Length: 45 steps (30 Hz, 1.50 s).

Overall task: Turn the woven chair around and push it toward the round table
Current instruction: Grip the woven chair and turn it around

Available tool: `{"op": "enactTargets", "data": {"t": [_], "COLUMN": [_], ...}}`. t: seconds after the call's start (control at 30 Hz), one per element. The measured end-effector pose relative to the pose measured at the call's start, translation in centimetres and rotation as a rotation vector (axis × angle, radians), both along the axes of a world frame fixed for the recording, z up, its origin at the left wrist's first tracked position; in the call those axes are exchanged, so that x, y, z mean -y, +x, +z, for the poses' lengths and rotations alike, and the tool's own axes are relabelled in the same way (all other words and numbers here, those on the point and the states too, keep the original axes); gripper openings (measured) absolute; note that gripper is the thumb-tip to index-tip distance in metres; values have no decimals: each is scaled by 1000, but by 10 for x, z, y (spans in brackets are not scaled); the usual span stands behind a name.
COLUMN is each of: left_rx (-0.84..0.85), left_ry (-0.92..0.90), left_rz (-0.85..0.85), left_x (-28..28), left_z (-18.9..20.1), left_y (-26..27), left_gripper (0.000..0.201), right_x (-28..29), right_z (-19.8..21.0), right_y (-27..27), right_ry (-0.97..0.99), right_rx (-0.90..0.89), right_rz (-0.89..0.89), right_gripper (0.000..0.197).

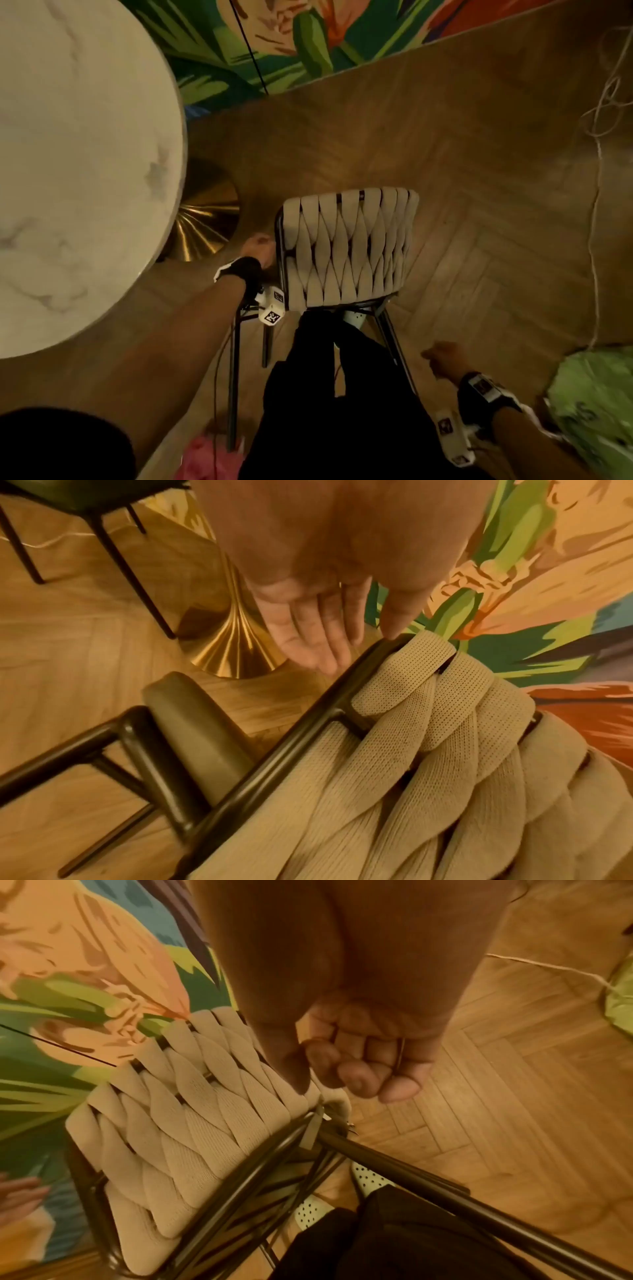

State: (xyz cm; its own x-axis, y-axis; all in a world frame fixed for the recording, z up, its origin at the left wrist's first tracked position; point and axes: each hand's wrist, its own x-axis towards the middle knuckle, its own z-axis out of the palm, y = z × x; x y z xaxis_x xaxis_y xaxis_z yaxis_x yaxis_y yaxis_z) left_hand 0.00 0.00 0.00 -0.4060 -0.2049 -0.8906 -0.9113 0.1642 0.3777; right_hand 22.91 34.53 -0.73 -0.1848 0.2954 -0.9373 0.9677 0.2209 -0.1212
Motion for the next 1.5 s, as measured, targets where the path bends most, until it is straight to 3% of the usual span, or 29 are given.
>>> {"op": "enactTargets", "data": {"t": [0.1,0.27,0.37,0.5,0.63,0.7,0.83,0.93,1.03,1.1,1.17,1.2,1.3,1.37,1.5], "left_rx": [46,95,111,123,120,108,98,123,143,171,185,177,154,107,-78], "left_ry": [113,273,229,166,207,221,176,168,200,246,281,322,402,477,526], "left_rz": [97,191,156,152,184,177,176,215,331,398,481,510,544,525,439], "left_x": [3,-5,-5,6,24,29,50,71,86,91,94,92,74,65,51], "left_z": [-20,1,-5,-15,-13,-13,-13,-26,-24,-36,-55,-53,10,27,67], "left_y": [-19,-36,-36,-25,-7,3,30,61,86,97,104,103,75,58,16], "left_gripper": [46,53,56,62,59,58,61,91,79,87,94,82,56,46,46], "right_x": [11,42,62,96,145,161,171,179,200,206,203,199,183,168,147], "right_z": [-8,-12,-7,6,11,14,-3,-22,-26,-24,-18,-10,17,37,93], "right_y": [7,-35,-88,-189,-287,-314,-302,-273,-254,-249,-248,-250,-260,-269,-294], "right_ry": [3,-60,-55,47,141,113,-24,-10,30,40,9,-5,15,35,106], "right_rx": [128,142,61,-149,-392,-412,-303,-204,-152,-172,-200,-216,-288,-350,-481], "right_rz": [78,261,355,542,796,841,894,1110,1270,1299,1299,1286,1247,1201,1101], "right_gripper": [24,35,33,16,32,37,52,59,72,75,67,60,55,56,50]}}
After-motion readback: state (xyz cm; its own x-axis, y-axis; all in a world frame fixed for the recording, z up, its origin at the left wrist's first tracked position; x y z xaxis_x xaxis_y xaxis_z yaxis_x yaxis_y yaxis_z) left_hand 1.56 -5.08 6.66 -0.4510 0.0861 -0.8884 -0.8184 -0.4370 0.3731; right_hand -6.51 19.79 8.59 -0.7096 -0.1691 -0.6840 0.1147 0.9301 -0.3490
